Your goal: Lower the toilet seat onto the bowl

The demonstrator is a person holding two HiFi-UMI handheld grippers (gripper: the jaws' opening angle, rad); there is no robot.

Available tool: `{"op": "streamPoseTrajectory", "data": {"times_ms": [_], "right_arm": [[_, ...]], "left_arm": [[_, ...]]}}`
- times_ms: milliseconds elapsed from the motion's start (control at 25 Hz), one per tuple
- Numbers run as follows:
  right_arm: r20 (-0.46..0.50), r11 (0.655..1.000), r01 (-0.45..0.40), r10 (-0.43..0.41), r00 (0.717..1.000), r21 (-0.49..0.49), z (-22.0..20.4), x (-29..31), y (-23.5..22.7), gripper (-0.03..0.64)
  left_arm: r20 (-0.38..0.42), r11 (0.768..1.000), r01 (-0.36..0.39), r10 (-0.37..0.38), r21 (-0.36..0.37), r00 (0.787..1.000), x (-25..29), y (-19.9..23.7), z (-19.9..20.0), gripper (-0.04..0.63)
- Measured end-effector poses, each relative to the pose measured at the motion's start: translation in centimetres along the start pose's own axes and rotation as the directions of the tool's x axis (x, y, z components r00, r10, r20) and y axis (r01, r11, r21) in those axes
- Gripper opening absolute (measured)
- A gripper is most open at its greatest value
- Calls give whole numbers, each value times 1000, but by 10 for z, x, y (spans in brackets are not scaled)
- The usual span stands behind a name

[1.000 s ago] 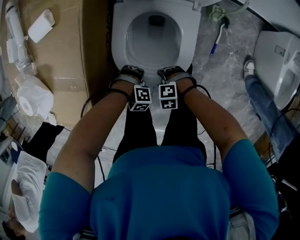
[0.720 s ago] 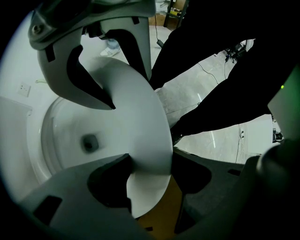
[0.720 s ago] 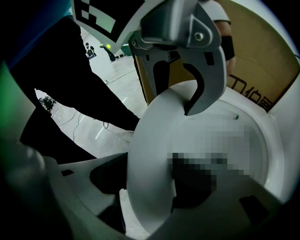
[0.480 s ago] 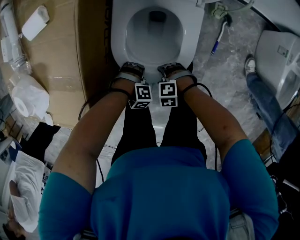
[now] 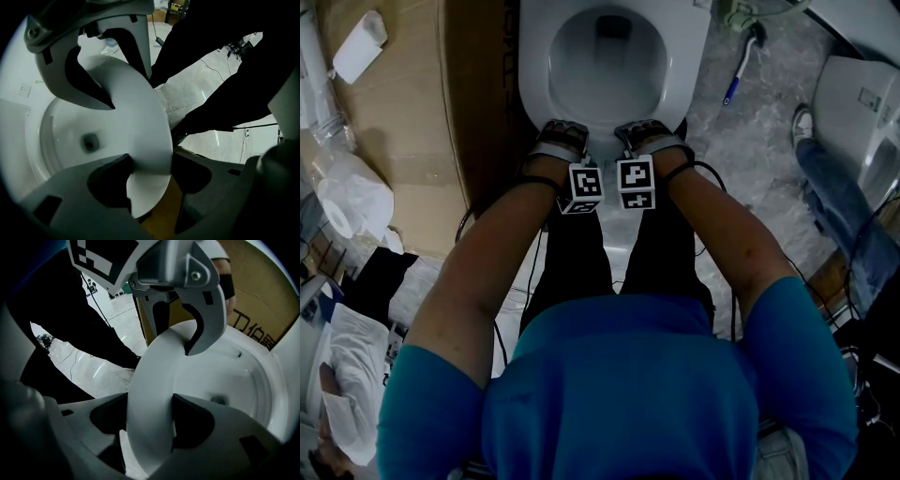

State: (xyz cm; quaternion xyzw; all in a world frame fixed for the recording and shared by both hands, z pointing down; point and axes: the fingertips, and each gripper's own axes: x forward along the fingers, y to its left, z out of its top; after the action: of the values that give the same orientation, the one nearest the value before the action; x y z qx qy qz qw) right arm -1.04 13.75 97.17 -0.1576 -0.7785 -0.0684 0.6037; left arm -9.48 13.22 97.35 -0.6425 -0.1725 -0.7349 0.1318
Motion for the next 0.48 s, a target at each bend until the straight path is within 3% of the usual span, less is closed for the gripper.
{"op": "streamPoseTrajectory", "data": {"times_ms": [480], "right_arm": [[-11,999,-34,34,999,36,2,0,3,281]], "left_arm": [[9,1000,1,-1,-17,1000,-2,-2,0,256]]}}
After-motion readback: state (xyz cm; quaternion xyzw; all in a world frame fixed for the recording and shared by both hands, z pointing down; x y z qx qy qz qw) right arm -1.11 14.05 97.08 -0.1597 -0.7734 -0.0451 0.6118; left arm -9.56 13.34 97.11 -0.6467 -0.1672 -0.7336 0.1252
